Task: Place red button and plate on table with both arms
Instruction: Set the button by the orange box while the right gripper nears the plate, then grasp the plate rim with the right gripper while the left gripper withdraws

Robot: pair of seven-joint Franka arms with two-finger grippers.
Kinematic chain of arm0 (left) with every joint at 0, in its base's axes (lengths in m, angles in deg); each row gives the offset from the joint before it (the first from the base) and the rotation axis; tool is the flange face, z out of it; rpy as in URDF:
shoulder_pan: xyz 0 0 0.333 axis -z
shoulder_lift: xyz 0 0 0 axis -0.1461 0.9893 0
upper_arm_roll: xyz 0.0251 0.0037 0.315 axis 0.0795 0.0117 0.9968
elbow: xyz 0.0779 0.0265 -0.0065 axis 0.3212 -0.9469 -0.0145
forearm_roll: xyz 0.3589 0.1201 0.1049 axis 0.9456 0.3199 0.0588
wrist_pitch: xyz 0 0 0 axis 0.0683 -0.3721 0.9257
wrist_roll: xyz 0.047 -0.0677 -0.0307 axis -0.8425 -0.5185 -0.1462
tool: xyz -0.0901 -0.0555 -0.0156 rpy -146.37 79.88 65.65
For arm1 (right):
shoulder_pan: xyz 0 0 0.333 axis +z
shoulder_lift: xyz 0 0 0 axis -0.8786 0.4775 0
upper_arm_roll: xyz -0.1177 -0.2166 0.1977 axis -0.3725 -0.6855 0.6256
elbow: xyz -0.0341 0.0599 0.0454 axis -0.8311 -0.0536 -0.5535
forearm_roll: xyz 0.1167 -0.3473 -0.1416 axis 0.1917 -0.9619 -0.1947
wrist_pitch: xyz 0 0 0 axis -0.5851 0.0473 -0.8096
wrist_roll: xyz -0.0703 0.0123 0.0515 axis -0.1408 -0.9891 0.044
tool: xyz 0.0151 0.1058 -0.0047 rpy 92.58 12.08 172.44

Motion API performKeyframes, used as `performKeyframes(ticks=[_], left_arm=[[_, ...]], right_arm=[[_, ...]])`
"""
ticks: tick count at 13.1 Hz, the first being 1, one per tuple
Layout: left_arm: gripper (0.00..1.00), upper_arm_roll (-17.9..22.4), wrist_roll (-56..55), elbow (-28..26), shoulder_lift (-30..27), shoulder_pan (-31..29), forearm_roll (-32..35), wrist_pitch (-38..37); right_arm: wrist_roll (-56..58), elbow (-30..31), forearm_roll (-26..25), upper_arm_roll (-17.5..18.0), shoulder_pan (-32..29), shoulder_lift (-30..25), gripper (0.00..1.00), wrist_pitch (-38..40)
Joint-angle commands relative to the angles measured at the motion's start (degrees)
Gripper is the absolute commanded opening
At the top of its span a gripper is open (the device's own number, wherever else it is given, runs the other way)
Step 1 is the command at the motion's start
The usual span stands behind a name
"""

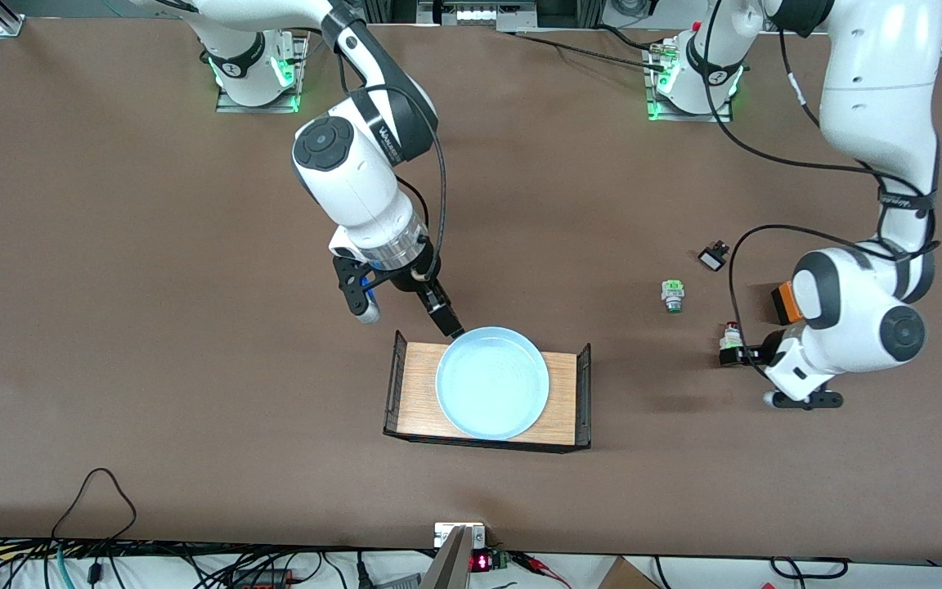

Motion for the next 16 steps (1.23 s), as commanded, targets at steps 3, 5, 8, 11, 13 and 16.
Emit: performKeyframes(ticks=[3, 5, 8, 11, 13, 16], left_arm=[[1.00, -0.02, -6.55, -1.24, -12.83, 0.08, -0.29, -5.77], [1.00, -0.20, -7.53, -1.07, -17.05, 0.08, 5.05, -9.72], [1.00, -0.46, -6.57, -1.42, -23.73, -0.36, 10.85, -14.91], [1.00, -1.51, -6.57, -1.15, -29.79, -1.58, 15.87, -22.03], [1.00, -7.81, -4.65, -1.16, -32.88, -6.31, 19.56, -24.06], [1.00, -10.39, -0.96, -1.68, -37.88, -9.23, 20.81, -29.06]], right_arm=[[-1.07, -1.77, 0.25, -0.54, 0.38, 3.87, 1.00, -3.23], [-0.89, -1.77, 0.25, -0.54, 0.29, 4.75, 1.00, -3.85], [-0.80, -1.77, 0.16, -0.63, 0.29, 6.95, 1.00, -6.74], [-0.63, -1.95, 0.16, -0.63, 0.29, 7.31, 0.91, -7.02], [-0.63, -2.04, 0.16, -0.63, 0.29, 7.66, 0.74, -7.02], [-0.63, -2.04, 0.16, -0.63, 0.29, 7.74, 0.63, -7.10]])
